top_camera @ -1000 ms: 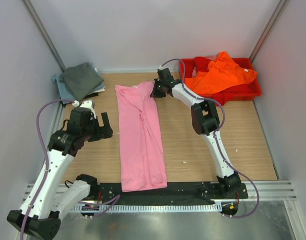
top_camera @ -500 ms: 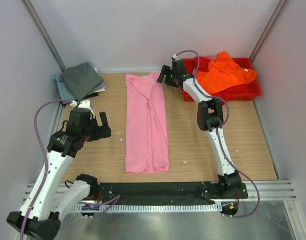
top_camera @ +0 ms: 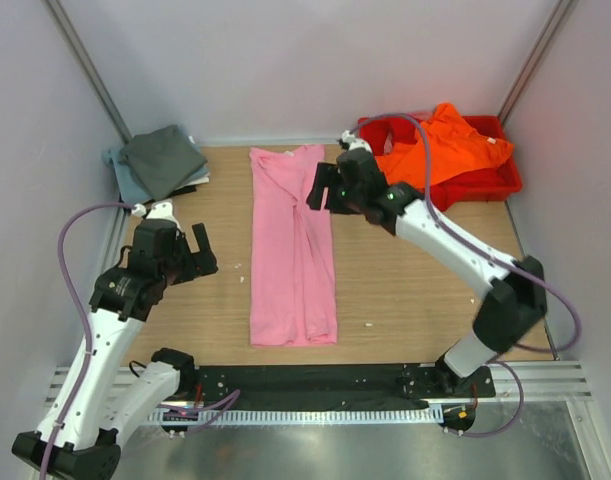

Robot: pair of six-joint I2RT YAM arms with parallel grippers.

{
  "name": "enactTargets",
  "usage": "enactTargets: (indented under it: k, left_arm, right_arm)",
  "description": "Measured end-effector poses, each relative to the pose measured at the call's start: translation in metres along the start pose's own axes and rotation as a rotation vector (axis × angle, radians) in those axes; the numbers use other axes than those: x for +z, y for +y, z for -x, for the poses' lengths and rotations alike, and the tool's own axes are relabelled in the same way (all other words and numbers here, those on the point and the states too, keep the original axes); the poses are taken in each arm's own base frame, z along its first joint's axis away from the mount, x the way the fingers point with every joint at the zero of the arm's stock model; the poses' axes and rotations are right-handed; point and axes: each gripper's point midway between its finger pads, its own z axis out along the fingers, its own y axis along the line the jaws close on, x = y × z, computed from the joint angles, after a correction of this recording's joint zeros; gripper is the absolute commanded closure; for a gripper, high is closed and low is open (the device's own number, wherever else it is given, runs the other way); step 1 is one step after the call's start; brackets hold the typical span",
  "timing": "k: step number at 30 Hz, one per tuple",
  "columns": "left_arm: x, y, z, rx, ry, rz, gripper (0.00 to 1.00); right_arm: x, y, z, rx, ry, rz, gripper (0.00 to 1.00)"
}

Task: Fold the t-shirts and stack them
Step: Fold the tshirt

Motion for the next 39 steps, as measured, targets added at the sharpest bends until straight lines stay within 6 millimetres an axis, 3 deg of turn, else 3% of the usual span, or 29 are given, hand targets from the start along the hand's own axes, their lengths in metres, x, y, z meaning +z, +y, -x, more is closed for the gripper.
enactTargets:
  k: [2, 4, 10, 14, 19, 29, 39]
  left_arm:
    - [-0.003, 0.000, 0.001, -0.003, -0.013, -0.006, 0.00]
    - [-0.005, 0.000, 0.002, -0.005, -0.023, -0.011, 0.00]
    - [-0.011, 0.000, 0.004, -0.010, -0.048, -0.022, 0.00]
    - [-0.012, 0.001, 0.004, -0.011, -0.053, -0.024, 0.00]
    - [-0.012, 0.001, 0.004, -0.011, -0.053, -0.025, 0.00]
    - [-0.013, 0.000, 0.004, -0.007, -0.058, -0.030, 0.00]
    - [-0.013, -0.001, 0.004, -0.008, -0.057, -0.031, 0.00]
  right_arm:
    - [-0.038, 0.030, -0.024, 0.001, -0.009, 0.076, 0.36]
    - [-0.066, 0.042, -0.065, 0.013, 0.029, 0.113, 0.40]
    - [-0.084, 0.007, -0.206, 0.024, 0.250, -0.024, 0.53]
    - [-0.101, 0.003, -0.257, -0.009, 0.318, -0.071, 0.55]
    - [-0.108, 0.012, -0.267, 0.023, 0.292, -0.074, 0.56]
    - [-0.097, -0.006, -0.281, 0.041, 0.282, -0.152, 0.55]
    - [-0.086, -0.008, -0.292, 0.046, 0.288, -0.165, 0.55]
